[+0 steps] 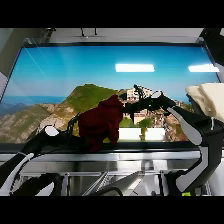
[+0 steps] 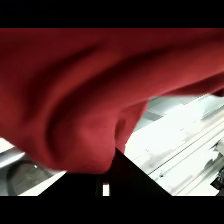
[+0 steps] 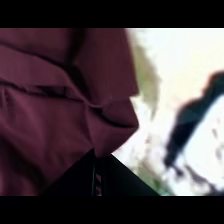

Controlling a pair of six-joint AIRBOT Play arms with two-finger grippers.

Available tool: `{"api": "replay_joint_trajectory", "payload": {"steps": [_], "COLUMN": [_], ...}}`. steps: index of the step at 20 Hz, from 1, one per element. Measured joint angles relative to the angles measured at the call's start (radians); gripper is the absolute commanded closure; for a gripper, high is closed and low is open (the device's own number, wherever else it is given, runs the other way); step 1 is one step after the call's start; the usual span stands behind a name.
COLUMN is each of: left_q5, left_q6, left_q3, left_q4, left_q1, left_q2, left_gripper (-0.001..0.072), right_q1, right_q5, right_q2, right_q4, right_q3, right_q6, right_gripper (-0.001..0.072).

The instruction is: Fold the shirts.

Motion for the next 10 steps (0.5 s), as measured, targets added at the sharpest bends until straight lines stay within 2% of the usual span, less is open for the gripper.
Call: {"api": "replay_joint_trajectory", "payload": {"steps": [5,10], "left_q5": [-0.083,-0.21], "left_q6": [0.006,-0.066], "left_q3": [0.185,0.467], "left_q4": [0.035,0.134], "left_q1": [-0.003,0.11], "left_q2": [0.008,0.182], "left_gripper": [0.0694,0.0694], "right_q1": [-0.021,-0.129], "right_q5": [0.078,0.126], "right_q2": [0.121,0.433], "right_q4": [0.014,0.016], "right_q3": [0.064,0.1], "right_q6": [-0.047,-0.059], "right_gripper": [0.0694,0.0694]}}
